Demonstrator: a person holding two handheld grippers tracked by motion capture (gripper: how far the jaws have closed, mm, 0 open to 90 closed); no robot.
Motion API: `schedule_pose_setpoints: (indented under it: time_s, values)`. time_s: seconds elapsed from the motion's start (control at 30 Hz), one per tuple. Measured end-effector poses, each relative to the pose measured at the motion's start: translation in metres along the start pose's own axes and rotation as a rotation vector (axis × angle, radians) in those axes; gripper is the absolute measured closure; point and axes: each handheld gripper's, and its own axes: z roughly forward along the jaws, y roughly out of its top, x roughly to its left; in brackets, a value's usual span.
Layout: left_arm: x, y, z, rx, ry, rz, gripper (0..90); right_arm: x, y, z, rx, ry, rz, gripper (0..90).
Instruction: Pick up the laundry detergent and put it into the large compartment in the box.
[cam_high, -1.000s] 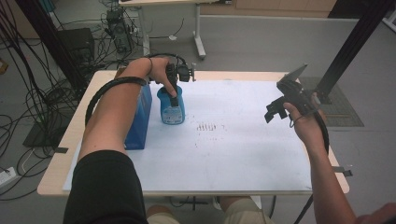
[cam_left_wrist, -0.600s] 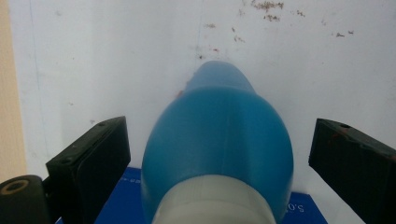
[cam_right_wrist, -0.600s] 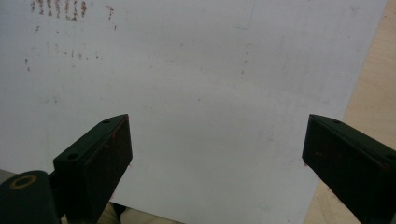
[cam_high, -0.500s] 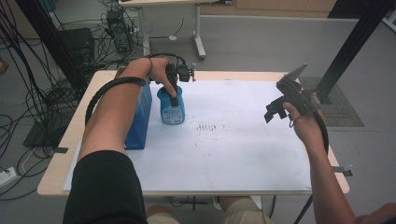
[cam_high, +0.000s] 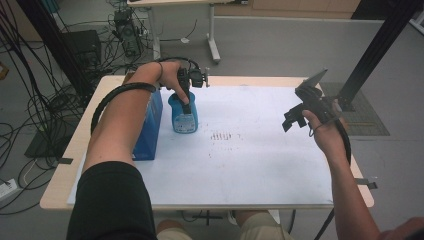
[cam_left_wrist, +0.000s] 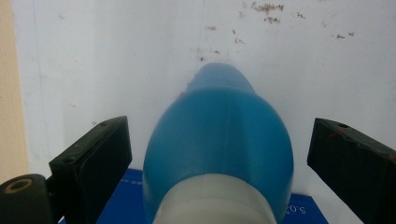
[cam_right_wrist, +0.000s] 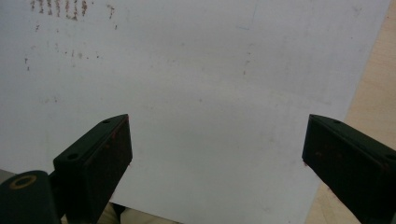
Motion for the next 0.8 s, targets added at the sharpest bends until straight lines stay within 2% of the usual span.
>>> schedule_pose_setpoints:
  time_s: [0.8]
  values:
    - [-0.0010, 0.0046, 0.0028, 0.011, 0.005, 0.022, 11.9, -0.0029, -0.0006, 0.0010, 0.000, -0.001, 0.002, 8.2]
